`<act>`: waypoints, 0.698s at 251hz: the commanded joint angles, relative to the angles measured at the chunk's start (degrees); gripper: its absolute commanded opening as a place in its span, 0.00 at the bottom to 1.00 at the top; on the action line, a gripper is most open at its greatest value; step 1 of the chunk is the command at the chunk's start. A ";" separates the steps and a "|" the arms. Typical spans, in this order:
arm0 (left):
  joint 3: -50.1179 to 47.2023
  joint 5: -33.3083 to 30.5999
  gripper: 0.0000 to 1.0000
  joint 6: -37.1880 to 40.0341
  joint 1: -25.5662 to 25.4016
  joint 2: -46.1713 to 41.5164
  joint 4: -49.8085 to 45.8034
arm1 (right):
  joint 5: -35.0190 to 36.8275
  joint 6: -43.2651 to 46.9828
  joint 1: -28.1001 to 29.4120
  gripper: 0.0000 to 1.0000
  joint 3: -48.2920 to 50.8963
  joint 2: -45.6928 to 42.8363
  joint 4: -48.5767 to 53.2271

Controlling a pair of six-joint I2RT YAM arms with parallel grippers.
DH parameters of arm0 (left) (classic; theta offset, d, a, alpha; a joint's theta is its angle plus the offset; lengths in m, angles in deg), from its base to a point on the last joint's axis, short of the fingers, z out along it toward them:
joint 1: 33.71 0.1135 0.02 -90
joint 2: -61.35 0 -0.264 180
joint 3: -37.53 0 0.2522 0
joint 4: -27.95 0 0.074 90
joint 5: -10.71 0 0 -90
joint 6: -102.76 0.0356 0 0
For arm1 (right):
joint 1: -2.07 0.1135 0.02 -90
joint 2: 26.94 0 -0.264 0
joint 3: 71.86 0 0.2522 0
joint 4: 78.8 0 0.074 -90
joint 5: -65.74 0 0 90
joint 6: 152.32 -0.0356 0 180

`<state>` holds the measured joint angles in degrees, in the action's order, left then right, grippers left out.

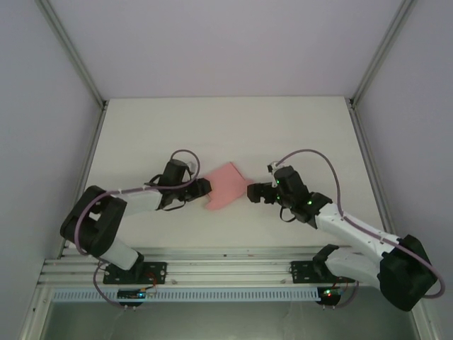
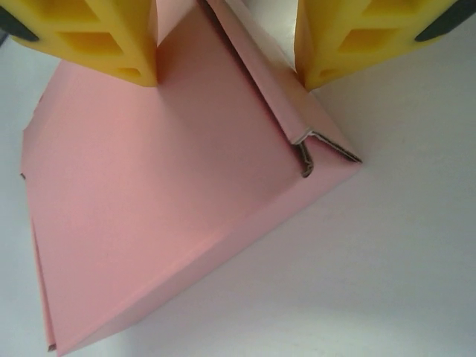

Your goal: Assemble paper box

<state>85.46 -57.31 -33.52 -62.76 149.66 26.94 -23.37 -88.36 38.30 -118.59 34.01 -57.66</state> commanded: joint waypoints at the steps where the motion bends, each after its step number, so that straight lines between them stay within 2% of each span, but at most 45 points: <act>1: -1.88 4.82 0.43 1.99 0.94 2.71 4.43 | -5.76 0.95 -2.14 0.99 -2.10 1.37 0.79; 68: -3.16 7.13 0.29 2.45 1.75 2.70 10.27 | -13.70 -1.83 -8.35 0.99 -3.23 6.77 -0.45; 105: -5.33 9.14 0.22 0.52 3.37 3.61 15.03 | -21.40 -3.94 -11.58 0.99 -5.28 11.88 -1.75; 175: -8.84 14.79 0.16 -3.28 6.20 5.86 26.09 | -33.85 -6.10 -12.47 0.99 -10.45 22.26 -3.71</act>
<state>78.21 -45.38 -34.88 -57.63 153.84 48.07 -49.14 -91.97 26.19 -126.46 53.03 -59.50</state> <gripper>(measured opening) 0.206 0.988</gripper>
